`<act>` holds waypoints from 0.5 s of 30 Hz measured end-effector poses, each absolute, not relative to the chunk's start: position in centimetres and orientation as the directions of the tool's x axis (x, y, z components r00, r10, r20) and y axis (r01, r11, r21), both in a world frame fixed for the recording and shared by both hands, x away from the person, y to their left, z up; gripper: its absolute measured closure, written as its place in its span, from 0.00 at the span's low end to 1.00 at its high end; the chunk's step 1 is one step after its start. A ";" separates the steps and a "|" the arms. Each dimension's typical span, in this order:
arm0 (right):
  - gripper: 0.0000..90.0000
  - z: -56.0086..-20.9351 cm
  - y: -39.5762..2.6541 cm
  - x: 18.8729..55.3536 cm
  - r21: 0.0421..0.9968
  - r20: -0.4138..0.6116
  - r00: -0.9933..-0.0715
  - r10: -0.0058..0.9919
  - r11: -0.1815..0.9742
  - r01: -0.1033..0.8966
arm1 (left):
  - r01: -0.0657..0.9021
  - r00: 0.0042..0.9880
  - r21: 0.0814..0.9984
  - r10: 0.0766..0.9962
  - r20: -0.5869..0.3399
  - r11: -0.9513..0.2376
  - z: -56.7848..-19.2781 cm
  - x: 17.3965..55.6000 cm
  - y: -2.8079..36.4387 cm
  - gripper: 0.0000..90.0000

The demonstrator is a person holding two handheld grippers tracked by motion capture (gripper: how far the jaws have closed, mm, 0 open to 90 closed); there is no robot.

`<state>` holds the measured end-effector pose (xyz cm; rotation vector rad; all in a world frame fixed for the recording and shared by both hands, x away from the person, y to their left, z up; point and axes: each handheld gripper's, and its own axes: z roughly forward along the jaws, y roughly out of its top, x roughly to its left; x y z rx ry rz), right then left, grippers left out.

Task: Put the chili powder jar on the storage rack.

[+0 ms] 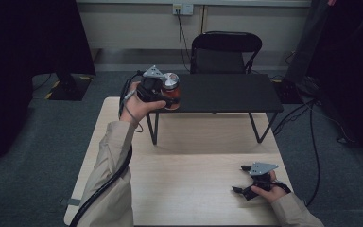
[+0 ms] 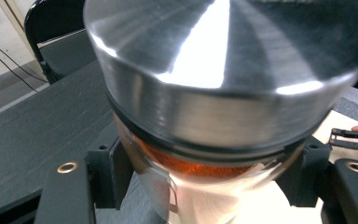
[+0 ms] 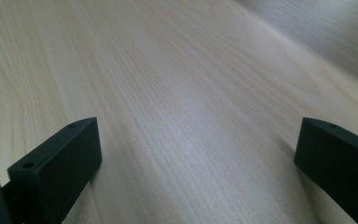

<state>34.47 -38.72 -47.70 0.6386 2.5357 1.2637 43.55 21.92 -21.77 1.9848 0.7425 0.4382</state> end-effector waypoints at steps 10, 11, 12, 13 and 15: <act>0.00 -47.7 -38.6 34.3 0.800 -0.016 -0.873 0.487 0.530 0.281 | 0.332 0.742 0.864 0.670 0.008 -0.378 -21.5 44.9 19.9 0.34; 0.00 -47.7 -38.6 34.3 0.800 -0.016 -0.873 0.487 0.530 0.281 | 0.332 0.740 0.866 0.672 0.006 -0.373 -21.5 45.0 19.8 0.34; 0.00 -47.7 -38.6 34.3 0.800 -0.016 -0.873 0.487 0.530 0.281 | 0.335 0.737 0.867 0.676 0.003 -0.369 -21.5 45.2 19.7 0.34; 0.00 -47.7 -38.6 34.3 0.800 -0.016 -0.873 0.487 0.530 0.281 | 0.335 0.735 0.866 0.678 0.005 -0.371 -21.5 45.3 19.6 0.34; 0.00 -47.7 -38.6 34.3 0.799 -0.016 -0.873 0.487 0.531 0.282 | 0.340 0.732 0.865 0.682 0.003 -0.368 -21.6 45.5 19.3 0.34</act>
